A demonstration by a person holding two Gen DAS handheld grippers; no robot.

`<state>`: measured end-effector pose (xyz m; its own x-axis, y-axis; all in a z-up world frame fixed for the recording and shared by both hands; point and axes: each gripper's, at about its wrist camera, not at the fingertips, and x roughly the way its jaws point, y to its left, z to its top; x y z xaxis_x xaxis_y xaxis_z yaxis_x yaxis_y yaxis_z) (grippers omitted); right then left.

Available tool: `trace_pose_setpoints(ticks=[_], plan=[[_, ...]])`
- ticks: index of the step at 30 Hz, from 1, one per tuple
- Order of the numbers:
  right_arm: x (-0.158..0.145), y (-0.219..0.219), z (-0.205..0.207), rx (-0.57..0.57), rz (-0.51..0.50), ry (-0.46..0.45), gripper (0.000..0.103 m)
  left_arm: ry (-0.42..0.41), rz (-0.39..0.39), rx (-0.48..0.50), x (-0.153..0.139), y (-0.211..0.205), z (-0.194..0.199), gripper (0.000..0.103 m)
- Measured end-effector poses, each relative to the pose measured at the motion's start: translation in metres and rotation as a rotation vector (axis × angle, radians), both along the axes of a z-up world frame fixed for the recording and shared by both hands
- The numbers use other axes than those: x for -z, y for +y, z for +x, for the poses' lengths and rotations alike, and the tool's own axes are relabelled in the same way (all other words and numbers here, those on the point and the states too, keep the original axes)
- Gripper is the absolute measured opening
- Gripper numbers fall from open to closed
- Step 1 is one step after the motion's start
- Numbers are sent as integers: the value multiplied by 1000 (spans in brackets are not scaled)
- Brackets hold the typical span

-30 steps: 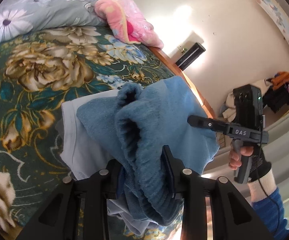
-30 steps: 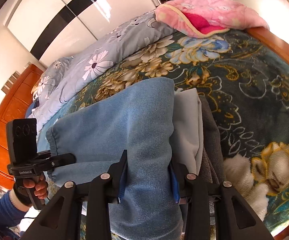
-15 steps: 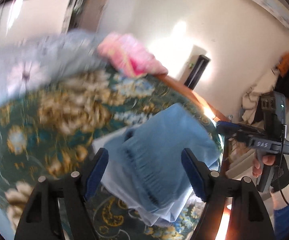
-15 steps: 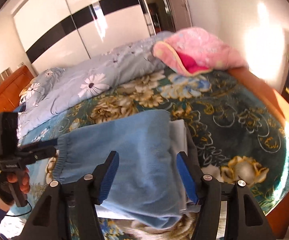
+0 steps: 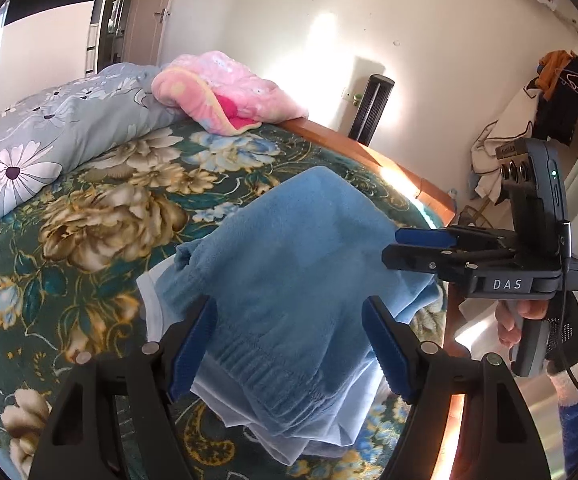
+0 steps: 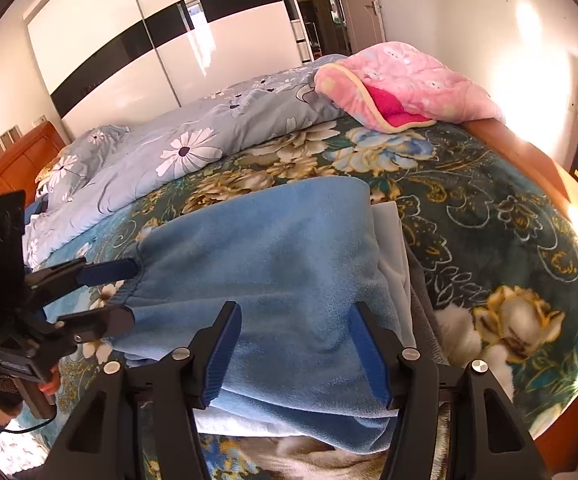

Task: Fold clothes
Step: 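Lower the pants onto the stack and open both grippers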

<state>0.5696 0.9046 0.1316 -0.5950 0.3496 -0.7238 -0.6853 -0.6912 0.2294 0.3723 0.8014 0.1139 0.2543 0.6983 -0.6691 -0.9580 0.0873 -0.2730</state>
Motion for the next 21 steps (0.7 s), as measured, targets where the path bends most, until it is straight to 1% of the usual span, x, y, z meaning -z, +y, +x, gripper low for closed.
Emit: trace_pose_setpoints(ticks=[4,7,10,13,16,17,18,21], plan=[[-2,-1,-1,6,2,0,60,-18,7,-8,-5,-4,1,76],[-11,-10,2,17,17,-1,60,1,29,-15,-15,-14,5,76],[-21,-25,5,26,52,-7,60,4,50,-24,-19,-27,9,76],[-25,-44,11,52,75,-12,60,19,42,-40,-14,-44,16,77],[-19,-69,17,82,88,-18,60,18,30,-54,-4,-62,19,80],[-15,-76,18,92,90,-24,62,12,25,-59,1,-68,20,82],[-12,-83,19,101,92,-30,67,5,17,-63,6,-75,20,84],[1,-108,22,126,91,-30,74,5,6,-77,19,-91,22,89]])
